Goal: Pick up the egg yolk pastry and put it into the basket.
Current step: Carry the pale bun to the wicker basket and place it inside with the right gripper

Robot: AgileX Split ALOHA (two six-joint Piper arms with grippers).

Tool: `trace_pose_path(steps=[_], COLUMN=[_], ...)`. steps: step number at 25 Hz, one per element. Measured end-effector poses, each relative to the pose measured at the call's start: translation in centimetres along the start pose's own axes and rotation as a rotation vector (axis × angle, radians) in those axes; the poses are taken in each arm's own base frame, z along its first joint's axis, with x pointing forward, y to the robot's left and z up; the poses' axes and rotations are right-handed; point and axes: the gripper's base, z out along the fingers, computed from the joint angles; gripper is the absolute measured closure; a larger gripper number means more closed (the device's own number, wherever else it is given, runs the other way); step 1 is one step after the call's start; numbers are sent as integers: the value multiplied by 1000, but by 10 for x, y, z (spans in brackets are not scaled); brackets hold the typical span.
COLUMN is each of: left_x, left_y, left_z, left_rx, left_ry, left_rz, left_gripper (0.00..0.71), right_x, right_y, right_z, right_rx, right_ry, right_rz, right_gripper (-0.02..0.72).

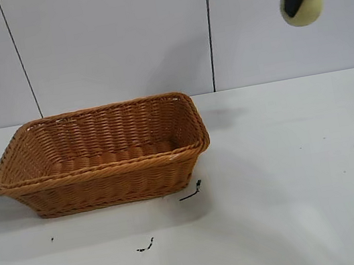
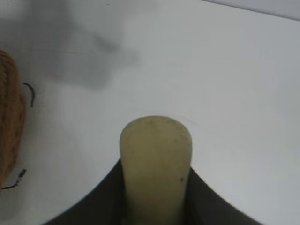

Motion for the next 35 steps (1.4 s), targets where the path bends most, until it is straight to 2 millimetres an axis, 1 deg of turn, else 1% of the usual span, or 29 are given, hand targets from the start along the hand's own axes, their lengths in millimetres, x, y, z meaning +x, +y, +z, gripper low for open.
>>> trace_pose_path(steps=[2, 5, 8, 9, 10, 12, 14, 18, 20, 23, 24, 25, 26, 27, 28, 29, 30, 32, 35], left_x=[0, 0, 0, 0, 0, 0, 0, 0, 0, 0, 0, 0, 0, 0, 0, 0, 0, 0, 0], left_y=[0, 0, 0, 0, 0, 0, 0, 0, 0, 0, 0, 0, 0, 0, 0, 0, 0, 0, 0], left_z=[0, 0, 0, 0, 0, 0, 0, 0, 0, 0, 0, 0, 0, 0, 0, 0, 0, 0, 0], left_rx=[0, 0, 0, 0, 0, 0, 0, 0, 0, 0, 0, 0, 0, 0, 0, 0, 0, 0, 0], left_ry=[0, 0, 0, 0, 0, 0, 0, 0, 0, 0, 0, 0, 0, 0, 0, 0, 0, 0, 0], left_rz=[0, 0, 0, 0, 0, 0, 0, 0, 0, 0, 0, 0, 0, 0, 0, 0, 0, 0, 0], left_gripper=[14, 14, 14, 14, 14, 14, 14, 14, 14, 14, 14, 14, 14, 14, 14, 14, 14, 14, 14], right_x=[-4, -6, 0, 2, 6, 11, 17, 29, 34, 36, 35, 33, 31, 29, 27, 25, 23, 18, 5], right_y=[31, 70, 101, 109, 117, 128, 134, 135, 134, 135, 135, 135, 135, 136, 136, 136, 136, 136, 136], right_z=[9, 27, 56, 65, 78, 96, 118, 154, 164, 168, 168, 166, 165, 163, 160, 157, 154, 144, 121], right_rx=[-33, -73, -104, -110, -116, -126, -130, -121, -113, -116, -117, -118, -119, -120, -120, -120, -120, -120, -119], right_ry=[-5, -13, -15, -14, -8, -11, -10, 24, 40, 44, 38, 31, 23, 18, 16, 16, 18, 20, -11], right_rz=[-57, -123, -173, -185, -197, -213, -220, -226, -232, -229, -228, -228, -228, -227, -227, -227, -228, -228, -229], right_gripper=[547, 547, 547, 548, 548, 548, 548, 548, 548, 545, 526, 492, 424, 329, 215, 142, 87, 39, 18])
